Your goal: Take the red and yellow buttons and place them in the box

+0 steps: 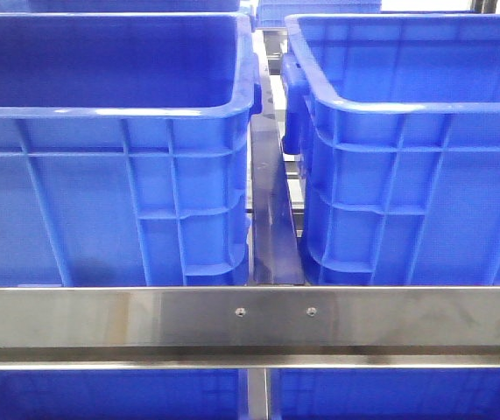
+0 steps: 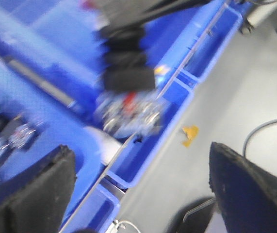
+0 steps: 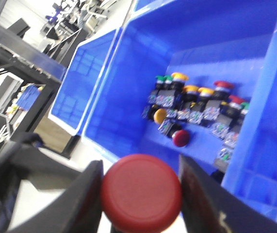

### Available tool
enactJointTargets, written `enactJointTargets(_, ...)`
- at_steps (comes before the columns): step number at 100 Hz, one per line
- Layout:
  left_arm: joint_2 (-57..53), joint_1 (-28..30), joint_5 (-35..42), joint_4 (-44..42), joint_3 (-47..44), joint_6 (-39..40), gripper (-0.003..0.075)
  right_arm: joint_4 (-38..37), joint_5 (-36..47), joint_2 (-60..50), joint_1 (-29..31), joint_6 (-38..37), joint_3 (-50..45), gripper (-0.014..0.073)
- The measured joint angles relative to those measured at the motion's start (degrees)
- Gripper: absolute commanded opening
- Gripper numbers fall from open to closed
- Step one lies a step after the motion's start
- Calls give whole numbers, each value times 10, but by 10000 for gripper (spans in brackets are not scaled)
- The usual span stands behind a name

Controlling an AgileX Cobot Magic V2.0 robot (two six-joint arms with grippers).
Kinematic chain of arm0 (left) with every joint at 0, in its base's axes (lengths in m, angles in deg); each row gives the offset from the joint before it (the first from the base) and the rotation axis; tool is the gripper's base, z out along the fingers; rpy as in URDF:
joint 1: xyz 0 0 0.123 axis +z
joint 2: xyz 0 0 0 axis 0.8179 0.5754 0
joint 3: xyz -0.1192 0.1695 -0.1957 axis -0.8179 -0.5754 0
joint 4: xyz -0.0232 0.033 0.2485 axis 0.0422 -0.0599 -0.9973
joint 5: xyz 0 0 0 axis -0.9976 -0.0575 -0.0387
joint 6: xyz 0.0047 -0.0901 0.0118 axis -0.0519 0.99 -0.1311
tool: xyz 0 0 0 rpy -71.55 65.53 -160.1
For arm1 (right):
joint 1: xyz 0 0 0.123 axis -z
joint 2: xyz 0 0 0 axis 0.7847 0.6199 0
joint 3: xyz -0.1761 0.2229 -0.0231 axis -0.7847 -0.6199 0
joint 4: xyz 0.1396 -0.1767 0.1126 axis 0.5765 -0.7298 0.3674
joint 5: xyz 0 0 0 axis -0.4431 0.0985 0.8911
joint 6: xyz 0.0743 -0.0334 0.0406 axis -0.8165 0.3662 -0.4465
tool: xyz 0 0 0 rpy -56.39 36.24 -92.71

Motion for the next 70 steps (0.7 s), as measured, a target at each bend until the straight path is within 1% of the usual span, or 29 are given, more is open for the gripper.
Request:
enactJointTargets(12,-49,63,3,0,-33,4,536,1,7,0,0,8,0,174)
enactJointTargets(31,-129,180,6,0,-91,5,533,2,10,0,0,16,0,174)
enactJointTargets(47,-204,250,21,0,-147,6,525,5,14,0,0,20,0,174)
enactJointTargets(54,-241,272,31,0,-174,8,488,4,15,0,0,24,0,174)
enactJointTargets(58,-260,282,38,0,-191,8,451,4,16,0,0,26,0,174)
enactJointTargets(63,-287,292,48,0,-210,8,393,4,20,0,0,29,0,174)
enactJointTargets(70,-324,302,60,0,-236,8,287,4,30,0,0,34,0,174)
